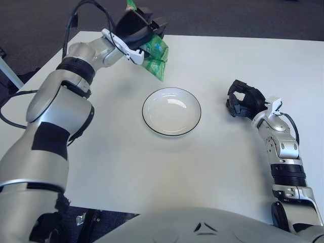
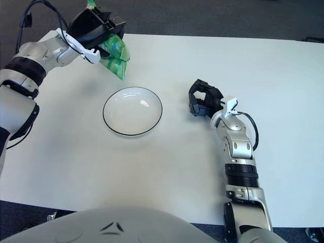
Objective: Put the snack into the plate.
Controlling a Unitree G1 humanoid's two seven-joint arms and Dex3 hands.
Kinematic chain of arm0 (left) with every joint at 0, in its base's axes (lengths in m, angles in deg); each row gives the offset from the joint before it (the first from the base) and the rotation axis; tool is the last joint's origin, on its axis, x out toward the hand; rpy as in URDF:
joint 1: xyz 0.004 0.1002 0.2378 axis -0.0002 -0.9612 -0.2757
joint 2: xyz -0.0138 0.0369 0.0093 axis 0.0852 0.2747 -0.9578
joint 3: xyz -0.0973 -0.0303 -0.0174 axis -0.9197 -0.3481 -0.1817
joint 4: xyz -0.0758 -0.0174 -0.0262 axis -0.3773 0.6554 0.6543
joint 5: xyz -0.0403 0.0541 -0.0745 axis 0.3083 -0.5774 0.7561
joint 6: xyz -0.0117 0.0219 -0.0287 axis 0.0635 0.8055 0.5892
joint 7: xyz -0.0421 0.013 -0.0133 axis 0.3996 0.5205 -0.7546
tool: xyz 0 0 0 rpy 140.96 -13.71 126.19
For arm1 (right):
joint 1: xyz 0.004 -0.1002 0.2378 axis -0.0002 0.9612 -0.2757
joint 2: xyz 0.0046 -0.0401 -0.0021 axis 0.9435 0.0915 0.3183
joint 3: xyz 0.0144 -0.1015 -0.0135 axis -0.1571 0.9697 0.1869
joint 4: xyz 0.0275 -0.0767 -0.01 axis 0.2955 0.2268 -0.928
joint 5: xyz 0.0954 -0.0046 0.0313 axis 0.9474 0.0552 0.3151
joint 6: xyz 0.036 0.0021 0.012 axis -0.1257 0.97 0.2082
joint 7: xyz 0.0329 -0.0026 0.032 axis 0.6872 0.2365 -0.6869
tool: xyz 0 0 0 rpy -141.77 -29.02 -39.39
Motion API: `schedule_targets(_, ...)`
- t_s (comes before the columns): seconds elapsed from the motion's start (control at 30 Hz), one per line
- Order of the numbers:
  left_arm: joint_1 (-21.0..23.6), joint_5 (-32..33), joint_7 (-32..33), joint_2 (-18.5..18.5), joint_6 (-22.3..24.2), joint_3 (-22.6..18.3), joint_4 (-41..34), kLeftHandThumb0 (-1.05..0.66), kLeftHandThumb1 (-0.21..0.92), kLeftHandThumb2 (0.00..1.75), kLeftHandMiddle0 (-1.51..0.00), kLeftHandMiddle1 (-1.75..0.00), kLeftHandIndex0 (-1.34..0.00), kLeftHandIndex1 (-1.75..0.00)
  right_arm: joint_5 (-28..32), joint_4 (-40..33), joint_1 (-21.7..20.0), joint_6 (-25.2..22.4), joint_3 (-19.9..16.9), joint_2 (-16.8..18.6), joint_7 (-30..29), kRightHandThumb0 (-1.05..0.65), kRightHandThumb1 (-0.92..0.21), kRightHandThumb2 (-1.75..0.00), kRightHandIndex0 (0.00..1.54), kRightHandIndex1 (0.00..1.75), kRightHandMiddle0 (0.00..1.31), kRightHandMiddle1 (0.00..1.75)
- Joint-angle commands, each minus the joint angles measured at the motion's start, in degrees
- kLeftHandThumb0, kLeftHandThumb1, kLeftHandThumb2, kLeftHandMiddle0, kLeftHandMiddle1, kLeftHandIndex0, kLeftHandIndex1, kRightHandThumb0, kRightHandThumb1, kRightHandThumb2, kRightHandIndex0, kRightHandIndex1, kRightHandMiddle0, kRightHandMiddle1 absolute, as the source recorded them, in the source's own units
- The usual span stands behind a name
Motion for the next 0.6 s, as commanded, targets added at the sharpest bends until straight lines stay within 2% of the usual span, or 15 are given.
schedule_targets(0.0,1.0,0.5,1.2,-0.4,-2.3,-0.9,-2.6,0.00,0.01,1.65,-0.84,-1.70,-0.62,-1.75,-2.2,4.1,3.2,-3.0,1.5,-0.1,-0.1,-0.45,-0.42,-1.19,1.20,1.75,0.54,1.75)
schedule_targets(0.3,-4.5,5.1,-2.6,1.5,-12.1,-4.9,-12.9,0.00,-0.02,1.69,-0.86,-1.73,-0.64,-1.75,-2.0,4.4,3.1,-3.0,1.5,0.0,-0.2,-0.45,-0.41,-1.20,1.18,1.75,0.54,1.75)
schedule_targets(0.57,-7.7,12.0,-10.8,1.1,-18.5,-9.3,-15.2,0.00,0.03,1.63,-0.84,-1.69,-0.60,-1.75,-1.7,4.7,3.1,-2.5,1.4,0.1,-0.1,-0.45,-0.42,-1.20,1.16,1.75,0.54,1.75)
